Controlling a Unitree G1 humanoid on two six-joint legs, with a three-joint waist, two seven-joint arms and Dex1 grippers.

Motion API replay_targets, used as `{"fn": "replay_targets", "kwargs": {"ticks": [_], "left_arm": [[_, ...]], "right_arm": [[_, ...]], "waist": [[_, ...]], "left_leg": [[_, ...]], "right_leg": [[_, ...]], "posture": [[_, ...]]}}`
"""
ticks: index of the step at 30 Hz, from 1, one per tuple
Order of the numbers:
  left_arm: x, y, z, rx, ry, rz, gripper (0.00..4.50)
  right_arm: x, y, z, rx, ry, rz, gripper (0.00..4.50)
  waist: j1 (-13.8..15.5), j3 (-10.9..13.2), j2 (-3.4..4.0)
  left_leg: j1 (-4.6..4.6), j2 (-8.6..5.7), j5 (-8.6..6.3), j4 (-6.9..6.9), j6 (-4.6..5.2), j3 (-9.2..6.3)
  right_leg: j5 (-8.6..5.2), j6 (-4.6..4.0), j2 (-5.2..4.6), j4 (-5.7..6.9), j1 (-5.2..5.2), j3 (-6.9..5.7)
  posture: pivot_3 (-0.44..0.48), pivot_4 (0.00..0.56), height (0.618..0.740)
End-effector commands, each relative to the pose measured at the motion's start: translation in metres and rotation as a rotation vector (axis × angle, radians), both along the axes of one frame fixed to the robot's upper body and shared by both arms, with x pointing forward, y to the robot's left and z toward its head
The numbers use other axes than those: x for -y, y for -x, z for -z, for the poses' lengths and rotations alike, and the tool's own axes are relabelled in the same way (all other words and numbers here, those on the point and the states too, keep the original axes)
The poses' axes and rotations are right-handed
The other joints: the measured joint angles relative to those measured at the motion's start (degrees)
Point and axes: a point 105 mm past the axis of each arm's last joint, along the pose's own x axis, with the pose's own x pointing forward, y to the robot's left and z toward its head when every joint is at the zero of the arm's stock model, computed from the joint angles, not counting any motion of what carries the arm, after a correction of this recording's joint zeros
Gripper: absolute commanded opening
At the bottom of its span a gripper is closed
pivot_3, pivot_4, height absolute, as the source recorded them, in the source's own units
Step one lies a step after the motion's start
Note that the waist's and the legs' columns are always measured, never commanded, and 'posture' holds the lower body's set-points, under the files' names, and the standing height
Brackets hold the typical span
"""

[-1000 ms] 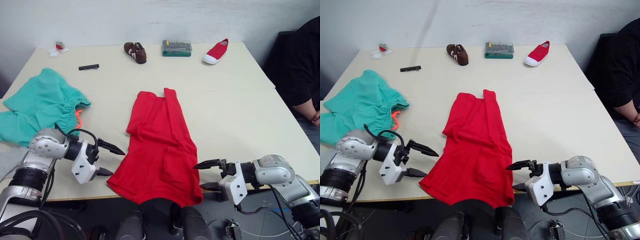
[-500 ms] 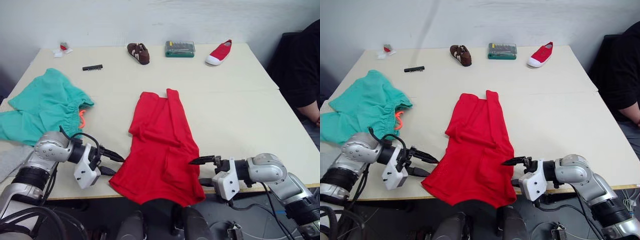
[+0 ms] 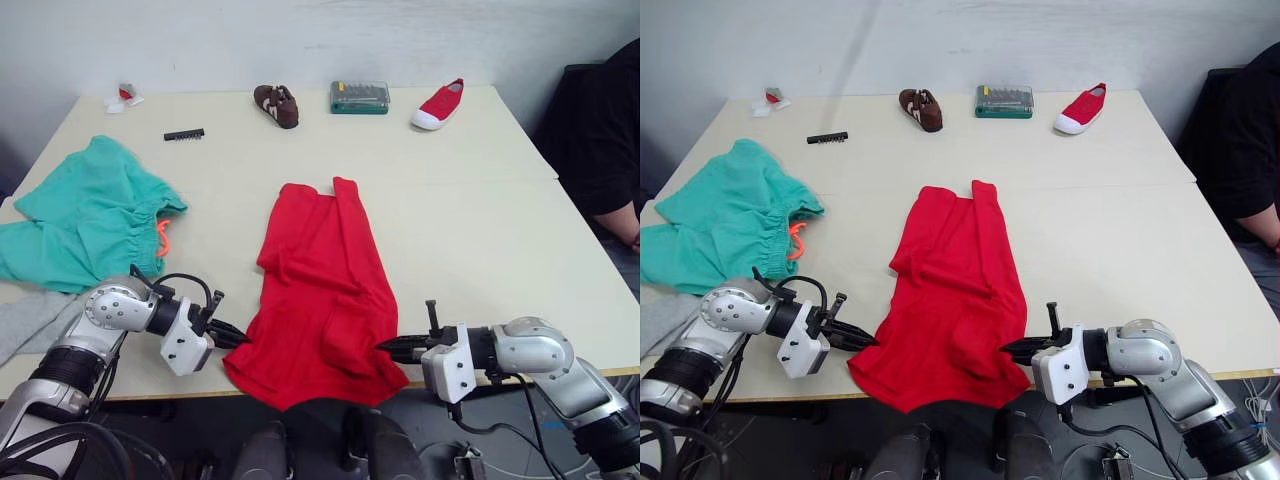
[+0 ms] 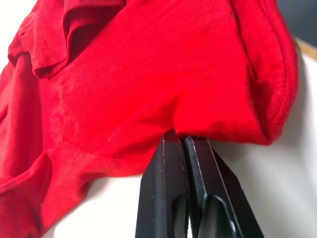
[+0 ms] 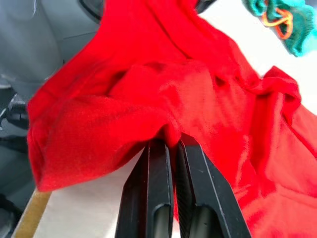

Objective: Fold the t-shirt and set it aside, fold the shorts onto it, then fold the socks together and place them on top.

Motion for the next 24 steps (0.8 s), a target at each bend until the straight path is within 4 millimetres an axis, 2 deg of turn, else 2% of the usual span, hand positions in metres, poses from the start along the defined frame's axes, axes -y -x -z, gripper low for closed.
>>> {"fn": "replay_targets", "kwargs": {"ticks": [1, 4, 7, 15, 17, 19, 24], "left_arm": [[-0.005, 0.024, -0.011, -0.112, -0.006, -0.013, 0.00], [-0.009, 0.045, -0.018, -0.233, -0.014, -0.058, 0.00], [-0.010, 0.059, -0.021, -0.368, -0.019, -0.129, 0.00], [-0.009, 0.073, -0.018, -0.564, 0.033, -0.244, 0.00], [-0.009, 0.065, -0.020, -0.591, 0.105, -0.314, 0.00], [-0.011, 0.047, -0.026, -0.597, 0.192, -0.399, 0.00], [-0.017, -0.010, -0.041, -0.586, 0.399, -0.587, 0.00]], "right_arm": [[-0.001, 0.010, -0.028, 0.022, -0.061, 0.001, 0.05], [0.002, 0.020, -0.032, -0.062, -0.063, 0.022, 0.05], [0.005, 0.032, -0.028, -0.175, -0.042, 0.026, 0.05], [0.010, 0.053, -0.023, -0.400, -0.013, 0.003, 0.05], [0.011, 0.046, -0.029, -0.416, -0.038, 0.028, 0.05], [0.012, 0.030, -0.039, -0.408, -0.081, 0.069, 0.05], [0.006, -0.020, -0.066, -0.338, -0.139, 0.100, 0.05]], "waist": [[-0.5, 0.0, -0.05], [-0.7, 0.1, -0.08], [-0.3, 0.1, -0.07], [0.0, 0.1, -0.04], [-0.1, 0.1, -0.03], [-0.1, 0.2, -0.02], [-0.1, 0.2, -0.08]], "left_leg": [[-0.02, 0.03, -0.06, 0.00, -0.04, 0.00], [-0.01, 0.20, -0.24, -0.01, -0.15, 0.00], [0.00, 0.29, -0.33, -0.01, -0.25, -0.05], [0.00, 0.42, -0.42, -0.01, -0.38, -0.09], [0.03, 0.47, -0.45, -0.01, -0.44, -0.07], [0.05, 0.51, -0.45, 0.00, -0.46, -0.07], [0.07, 0.51, -0.24, 0.04, -0.55, -0.07]], "right_leg": [[-0.05, 0.00, 0.02, -0.01, -0.02, 0.00], [-0.19, -0.01, 0.23, -0.05, -0.04, 0.04], [-0.34, -0.07, 0.35, -0.05, -0.04, 0.05], [-0.74, -0.19, 0.58, -0.06, -0.04, 0.14], [-0.76, -0.23, 0.62, -0.02, -0.04, 0.14], [-0.76, -0.24, 0.65, 0.01, -0.04, 0.13], [-0.66, -0.37, 0.67, 0.05, -0.03, 0.12]], "posture": [[0.000, 0.150, 0.740], [0.000, 0.150, 0.740], [0.000, 0.150, 0.740], [0.000, 0.150, 0.740], [0.000, 0.150, 0.740], [0.000, 0.150, 0.740], [0.000, 0.150, 0.740]]}}
